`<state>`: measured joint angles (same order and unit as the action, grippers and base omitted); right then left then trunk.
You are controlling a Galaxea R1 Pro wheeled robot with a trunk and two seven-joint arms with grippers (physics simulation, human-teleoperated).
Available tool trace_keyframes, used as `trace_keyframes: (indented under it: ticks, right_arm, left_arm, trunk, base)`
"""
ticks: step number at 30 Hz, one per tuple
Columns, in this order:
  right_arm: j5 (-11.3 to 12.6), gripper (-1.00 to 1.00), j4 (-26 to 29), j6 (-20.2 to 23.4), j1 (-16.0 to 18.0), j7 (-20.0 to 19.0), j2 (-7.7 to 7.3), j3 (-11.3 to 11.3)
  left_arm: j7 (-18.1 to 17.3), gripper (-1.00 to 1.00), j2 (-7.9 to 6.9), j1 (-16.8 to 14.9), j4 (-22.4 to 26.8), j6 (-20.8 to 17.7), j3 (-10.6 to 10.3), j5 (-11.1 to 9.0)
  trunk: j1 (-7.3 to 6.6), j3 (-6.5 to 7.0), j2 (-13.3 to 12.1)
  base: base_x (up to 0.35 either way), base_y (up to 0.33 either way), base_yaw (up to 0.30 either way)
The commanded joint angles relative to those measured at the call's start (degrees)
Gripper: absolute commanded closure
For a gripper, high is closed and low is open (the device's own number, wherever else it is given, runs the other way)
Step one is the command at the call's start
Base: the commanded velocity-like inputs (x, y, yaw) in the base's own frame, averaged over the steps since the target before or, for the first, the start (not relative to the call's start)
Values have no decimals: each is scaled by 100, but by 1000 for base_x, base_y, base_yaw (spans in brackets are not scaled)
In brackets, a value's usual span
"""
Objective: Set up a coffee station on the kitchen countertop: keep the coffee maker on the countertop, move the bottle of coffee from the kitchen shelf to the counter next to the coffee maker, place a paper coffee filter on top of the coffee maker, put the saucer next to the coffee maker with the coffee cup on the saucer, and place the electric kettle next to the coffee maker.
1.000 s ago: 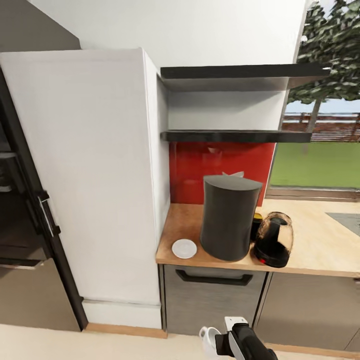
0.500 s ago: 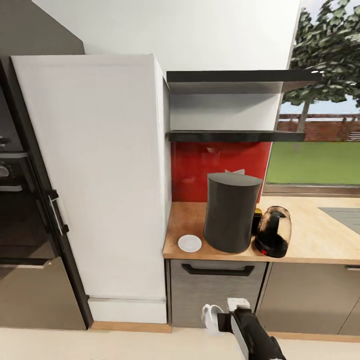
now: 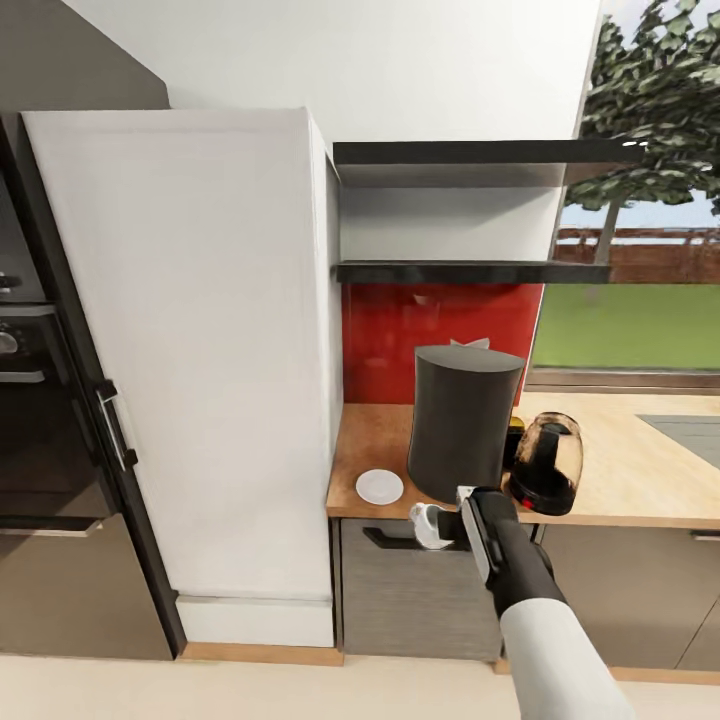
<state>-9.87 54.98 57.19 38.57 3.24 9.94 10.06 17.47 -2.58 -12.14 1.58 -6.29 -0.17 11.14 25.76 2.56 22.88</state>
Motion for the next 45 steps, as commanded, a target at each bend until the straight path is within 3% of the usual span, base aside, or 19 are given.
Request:
trace_keyframes:
  ticks: [1, 2, 5, 24, 45]
  right_arm:
    - [-11, 100, -1, 22, 46, 53, 6, 14]
    - [-10, 100, -4, 22, 177, 377, 6, 9]
    - [2, 100, -27, 20, 417, 652, 6, 5]
    - [25, 100, -73, 28, 460, 652, 6, 32]
    - [6, 100, -392, 38, 459, 661, 6, 31]
  left_arm:
    - [10, -100, -2, 1, 10, -45, 3, 52]
    - [10, -100, -13, 1, 7, -54, 5, 54]
    - [10, -100, -30, 1, 13, -58, 19, 55]
    - [-6, -100, -21, 11, 16, -60, 11, 67]
    - [62, -100, 3, 36, 18, -61, 9, 64]
  trunk:
    - [2, -3, 4]
    - [2, -3, 4]
    - [2, -3, 4]
    - [3, -3, 5]
    - [3, -3, 5]
  base:
    - [0, 0, 0]
    - [0, 0, 0]
    - [0, 5, 0]
    - [6, 150, 0]
    - [168, 185, -15]
